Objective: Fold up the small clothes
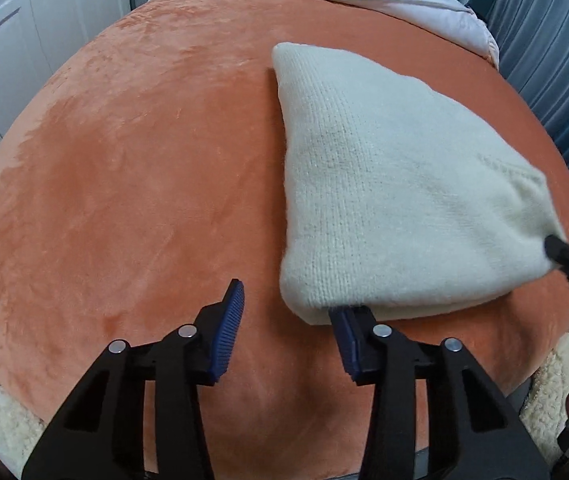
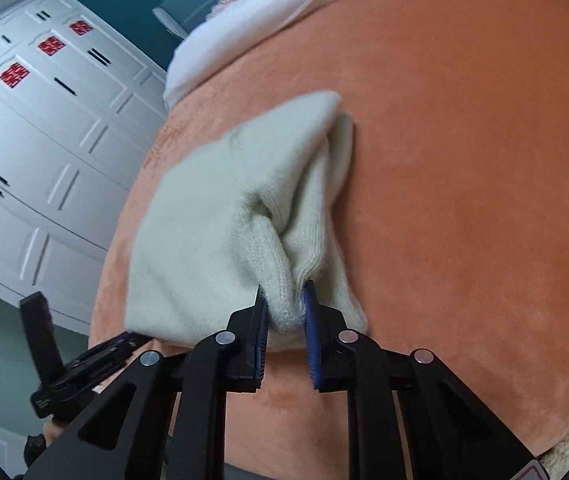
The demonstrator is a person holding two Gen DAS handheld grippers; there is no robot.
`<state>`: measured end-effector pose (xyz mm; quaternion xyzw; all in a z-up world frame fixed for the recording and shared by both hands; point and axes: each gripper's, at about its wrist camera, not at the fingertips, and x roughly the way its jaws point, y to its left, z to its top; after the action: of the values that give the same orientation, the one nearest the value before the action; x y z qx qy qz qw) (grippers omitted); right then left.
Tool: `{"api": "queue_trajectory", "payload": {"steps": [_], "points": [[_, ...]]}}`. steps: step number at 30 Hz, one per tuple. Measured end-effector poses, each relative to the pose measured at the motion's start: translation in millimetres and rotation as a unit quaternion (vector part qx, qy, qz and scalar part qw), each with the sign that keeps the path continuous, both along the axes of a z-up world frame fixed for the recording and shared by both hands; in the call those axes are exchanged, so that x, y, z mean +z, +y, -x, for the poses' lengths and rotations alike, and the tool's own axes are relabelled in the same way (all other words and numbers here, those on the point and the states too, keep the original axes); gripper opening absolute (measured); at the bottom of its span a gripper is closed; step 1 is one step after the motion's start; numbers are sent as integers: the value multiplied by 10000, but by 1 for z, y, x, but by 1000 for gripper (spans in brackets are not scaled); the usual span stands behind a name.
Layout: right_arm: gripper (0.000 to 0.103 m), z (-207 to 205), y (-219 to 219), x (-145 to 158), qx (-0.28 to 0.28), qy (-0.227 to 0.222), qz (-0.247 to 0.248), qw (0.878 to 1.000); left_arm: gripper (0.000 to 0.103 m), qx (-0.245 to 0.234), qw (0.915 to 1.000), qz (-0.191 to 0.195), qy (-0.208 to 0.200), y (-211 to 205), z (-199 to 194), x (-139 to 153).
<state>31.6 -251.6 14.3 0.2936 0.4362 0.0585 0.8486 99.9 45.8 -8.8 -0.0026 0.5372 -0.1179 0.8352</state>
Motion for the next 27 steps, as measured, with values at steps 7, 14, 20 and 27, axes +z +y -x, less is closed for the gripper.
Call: {"api": "queue_trajectory", "payload": {"steps": [7,14,20,27], "points": [[15,-10,4,-55,110,701,478,9963,50,317,9992,-181,147,2,2,-12],[20,11,25,26,-164,65,820,9965,49,228,9983,-122,-521,5,41,48],[12,-50,51,27,378,51,1520,9876,58,361,9974,-159,-604,-17,3,45],[8,-53,43,20,187,460,1301,9903,59,329,9983,-289,-388,-22,10,29]]}}
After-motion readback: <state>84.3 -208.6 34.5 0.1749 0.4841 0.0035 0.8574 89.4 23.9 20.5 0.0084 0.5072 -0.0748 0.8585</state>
